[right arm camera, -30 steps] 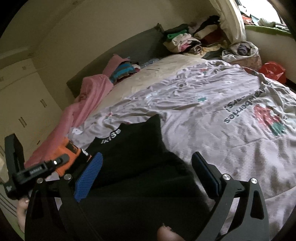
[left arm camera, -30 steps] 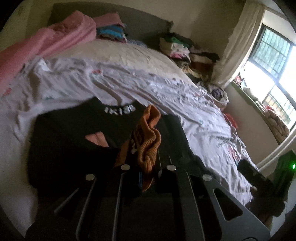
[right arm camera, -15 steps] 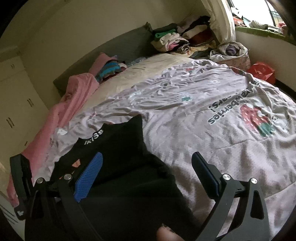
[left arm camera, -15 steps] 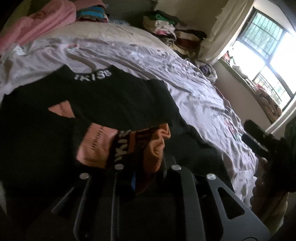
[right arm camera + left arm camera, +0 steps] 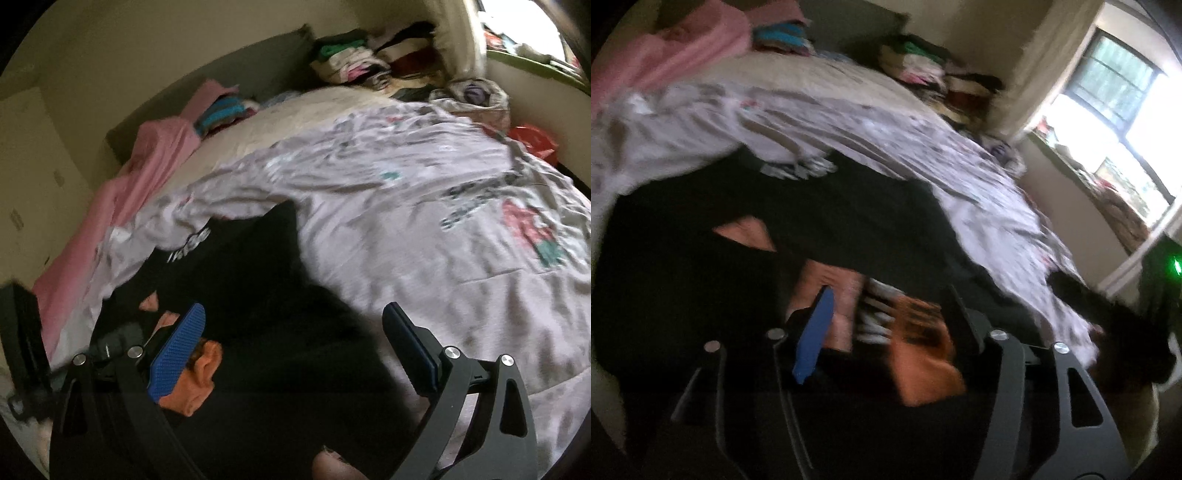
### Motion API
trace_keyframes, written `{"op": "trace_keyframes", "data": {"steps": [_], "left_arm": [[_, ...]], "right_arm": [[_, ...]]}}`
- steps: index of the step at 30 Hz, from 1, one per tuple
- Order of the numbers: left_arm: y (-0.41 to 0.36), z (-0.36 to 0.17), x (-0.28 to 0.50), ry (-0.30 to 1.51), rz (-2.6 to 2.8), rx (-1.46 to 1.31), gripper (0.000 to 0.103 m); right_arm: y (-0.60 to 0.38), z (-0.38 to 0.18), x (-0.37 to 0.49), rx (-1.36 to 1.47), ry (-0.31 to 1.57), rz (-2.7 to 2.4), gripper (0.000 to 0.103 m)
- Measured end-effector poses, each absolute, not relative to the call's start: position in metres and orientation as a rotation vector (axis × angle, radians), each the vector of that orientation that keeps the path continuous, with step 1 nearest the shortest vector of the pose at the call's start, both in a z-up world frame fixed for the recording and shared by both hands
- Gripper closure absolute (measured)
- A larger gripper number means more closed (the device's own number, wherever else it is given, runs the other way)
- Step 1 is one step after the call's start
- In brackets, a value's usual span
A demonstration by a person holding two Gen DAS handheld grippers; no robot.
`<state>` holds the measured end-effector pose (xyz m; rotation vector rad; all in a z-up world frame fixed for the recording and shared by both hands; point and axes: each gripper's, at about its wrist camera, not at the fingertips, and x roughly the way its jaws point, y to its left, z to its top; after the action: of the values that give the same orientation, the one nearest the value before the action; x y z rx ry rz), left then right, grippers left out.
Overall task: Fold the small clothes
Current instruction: 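Carry the sleeve across the shirt body with the left gripper and lay it down, then open the left gripper and withdraw it from the folded sleeve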
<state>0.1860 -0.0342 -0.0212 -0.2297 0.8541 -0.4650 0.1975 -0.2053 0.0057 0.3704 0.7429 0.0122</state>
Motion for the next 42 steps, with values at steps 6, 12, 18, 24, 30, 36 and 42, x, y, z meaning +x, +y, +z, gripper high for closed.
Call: {"op": "trace_keyframes", "data": {"steps": [6, 12, 18, 24, 30, 36, 42], "left_arm": [[0.007, -0.007, 0.217, 0.823, -0.23, -0.184, 0.024], [0.051, -0.009, 0.223, 0.789, -0.164, -0.23, 0.01], [0.093, -0.009, 0.225, 0.767, -0.11, -0.313, 0.01], [0.132, -0.008, 0.222, 0.742, -0.026, -0.374, 0.01], [0.165, -0.007, 0.218, 0.721, 0.025, -0.439, 0.01], [0.178, 0.002, 0.211, 0.667, 0.083, -0.436, 0.01], [0.167, 0.0, 0.214, 0.681, 0.053, -0.401, 0.01]], "right_arm": [[-0.156, -0.012, 0.213, 0.312, 0.834, 0.137, 0.016], [-0.128, -0.028, 0.223, 0.281, 0.895, 0.185, 0.022], [-0.116, -0.044, 0.236, 0.281, 0.946, 0.196, 0.048], [-0.094, -0.033, 0.237, 0.194, 0.888, 0.257, 0.095], [-0.068, 0.027, 0.243, 0.002, 0.731, 0.332, 0.096], [-0.056, 0.094, 0.257, -0.171, 0.524, 0.337, 0.096], [-0.071, 0.078, 0.283, -0.207, 0.568, 0.262, 0.096]]}}
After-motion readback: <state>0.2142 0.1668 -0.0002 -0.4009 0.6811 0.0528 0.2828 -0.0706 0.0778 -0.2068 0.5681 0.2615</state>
